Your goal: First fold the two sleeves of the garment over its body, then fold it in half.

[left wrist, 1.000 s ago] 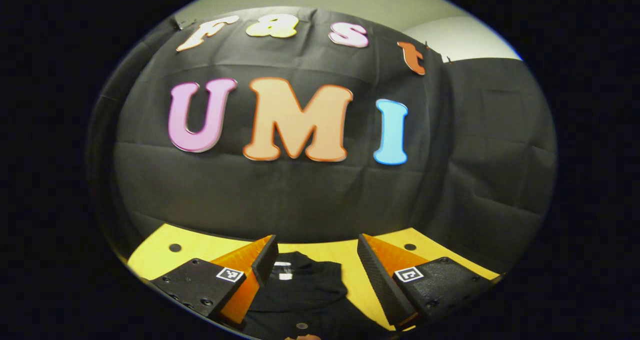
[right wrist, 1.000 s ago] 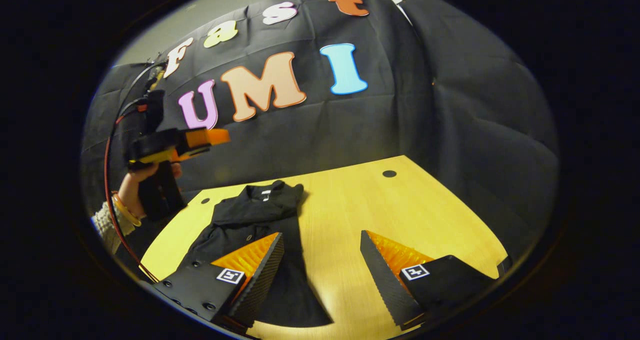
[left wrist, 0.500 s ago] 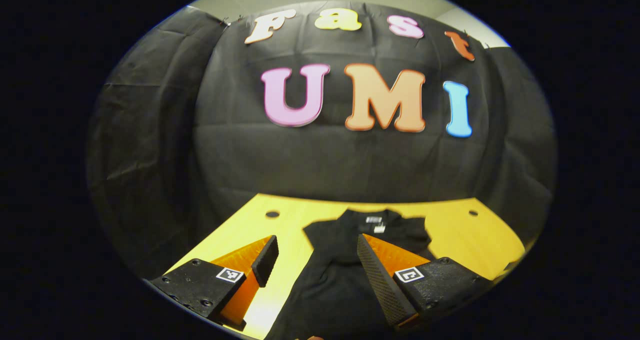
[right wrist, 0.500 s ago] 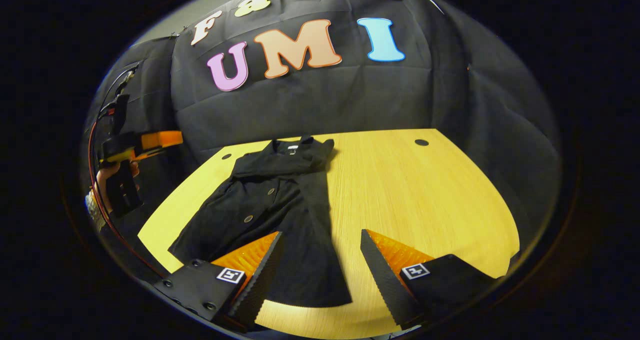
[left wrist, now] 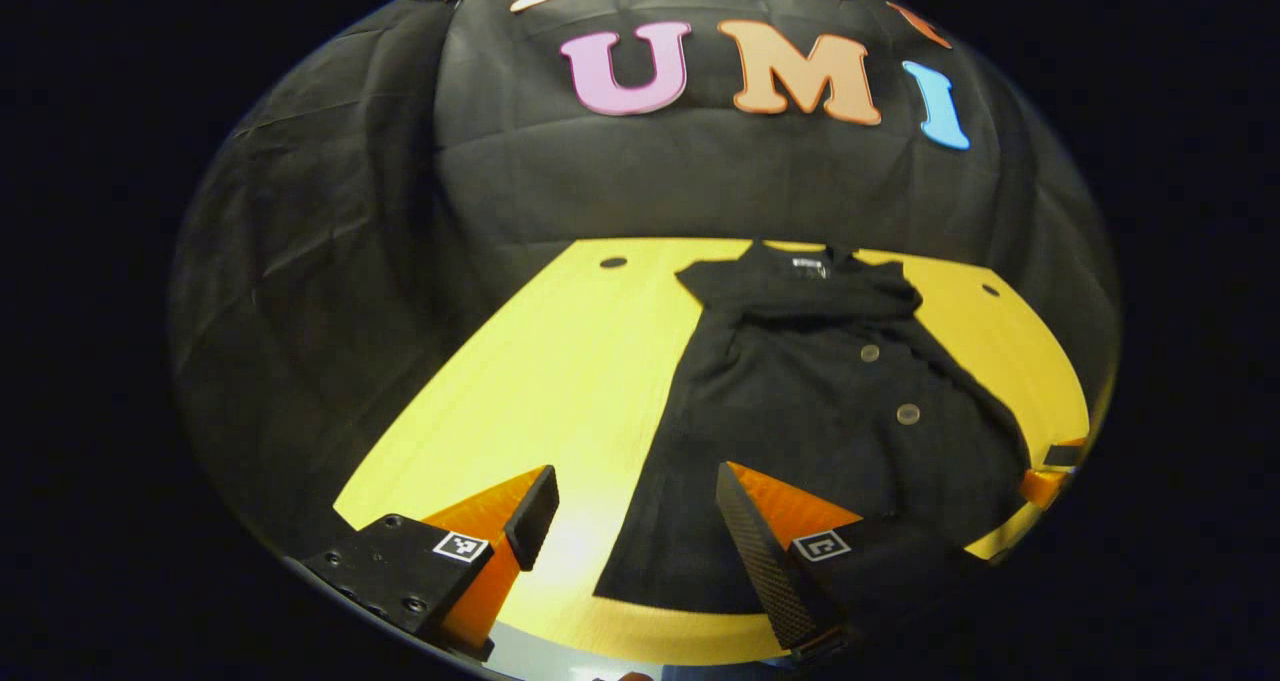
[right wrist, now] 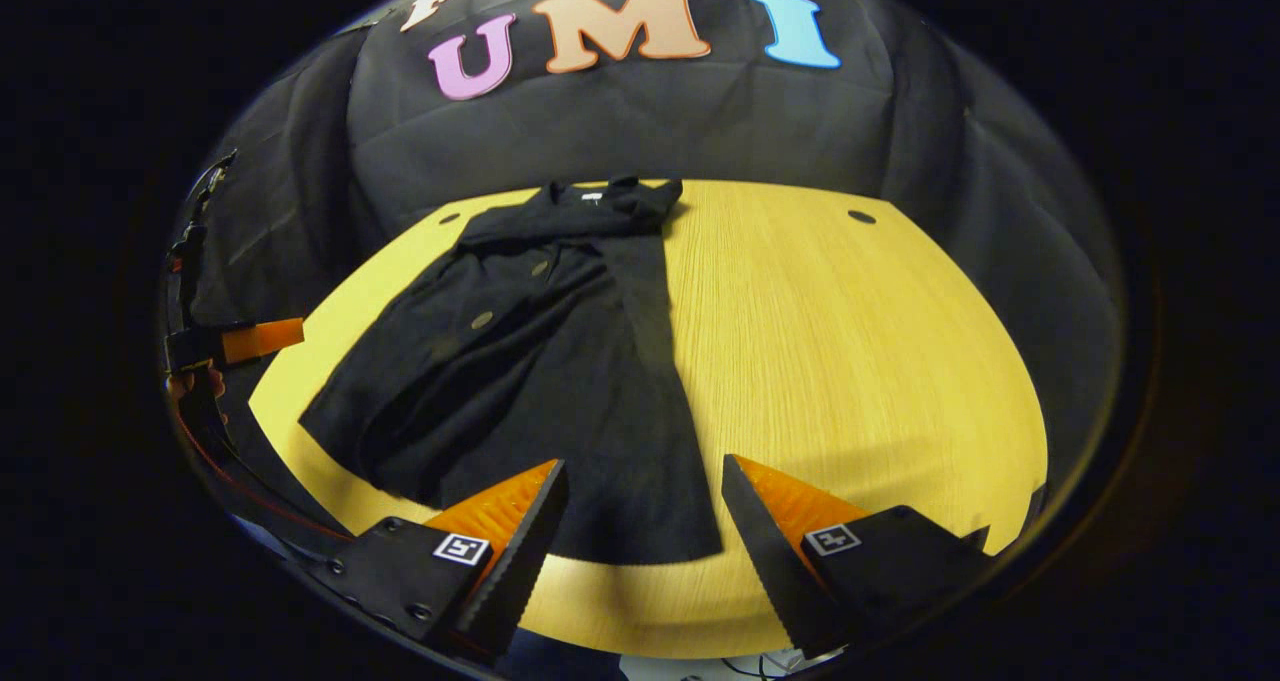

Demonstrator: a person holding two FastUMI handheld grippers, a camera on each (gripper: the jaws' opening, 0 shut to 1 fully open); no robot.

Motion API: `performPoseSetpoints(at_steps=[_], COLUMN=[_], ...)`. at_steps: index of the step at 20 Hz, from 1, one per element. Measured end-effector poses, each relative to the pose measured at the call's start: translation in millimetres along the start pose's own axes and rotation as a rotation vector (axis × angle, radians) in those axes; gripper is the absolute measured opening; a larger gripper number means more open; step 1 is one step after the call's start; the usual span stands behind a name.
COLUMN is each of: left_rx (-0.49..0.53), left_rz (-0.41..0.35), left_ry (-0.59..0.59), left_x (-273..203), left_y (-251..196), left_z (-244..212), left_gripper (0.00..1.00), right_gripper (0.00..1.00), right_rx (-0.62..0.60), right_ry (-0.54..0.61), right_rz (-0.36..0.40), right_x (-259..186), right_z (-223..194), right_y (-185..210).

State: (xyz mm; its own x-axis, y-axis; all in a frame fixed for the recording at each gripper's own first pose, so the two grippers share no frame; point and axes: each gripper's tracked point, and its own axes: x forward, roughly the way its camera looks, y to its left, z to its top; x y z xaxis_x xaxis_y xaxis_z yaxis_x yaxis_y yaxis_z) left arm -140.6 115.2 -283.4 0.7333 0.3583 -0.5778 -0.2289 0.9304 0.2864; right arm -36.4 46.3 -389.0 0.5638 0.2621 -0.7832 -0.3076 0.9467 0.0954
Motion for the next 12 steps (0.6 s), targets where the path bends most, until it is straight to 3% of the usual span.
performPoseSetpoints(at_steps=[2,5,7,9,10,12], left_rx=[0.039,0.082,0.064,0.042,0.04,0.038], left_rz=[-0.015,-0.024,-0.024,-0.017,-0.011,-0.007], left_ry=[0.056,0.108,0.149,0.189,0.208,0.237], left_x=[-1.4,2.5,-0.6,-6.7,-5.5,-1.9], left_y=[-5.3,-6.8,-6.9,-8.5,-7.5,-6.5], left_z=[-23.5,-41.0,-53.9,-72.7,-79.5,-90.4], left_gripper=[0.95,0.95,0.96,0.96,0.96,0.96], right_gripper=[0.99,0.94,0.99,0.94,0.99,0.99], right_rx=[-0.004,-0.03,-0.043,-0.055,-0.059,-0.06], right_ry=[0.026,0.063,0.064,0.061,0.06,0.059], right_rz=[0.007,-0.001,-0.005,-0.011,-0.014,-0.018], right_x=[2.9,7.1,6.9,8.2,7.6,7.5], right_z=[-11.9,-25.8,-29.8,-30.2,-31.2,-31.8], right_y=[1.1,1.4,1.5,0.2,0.8,0.4])
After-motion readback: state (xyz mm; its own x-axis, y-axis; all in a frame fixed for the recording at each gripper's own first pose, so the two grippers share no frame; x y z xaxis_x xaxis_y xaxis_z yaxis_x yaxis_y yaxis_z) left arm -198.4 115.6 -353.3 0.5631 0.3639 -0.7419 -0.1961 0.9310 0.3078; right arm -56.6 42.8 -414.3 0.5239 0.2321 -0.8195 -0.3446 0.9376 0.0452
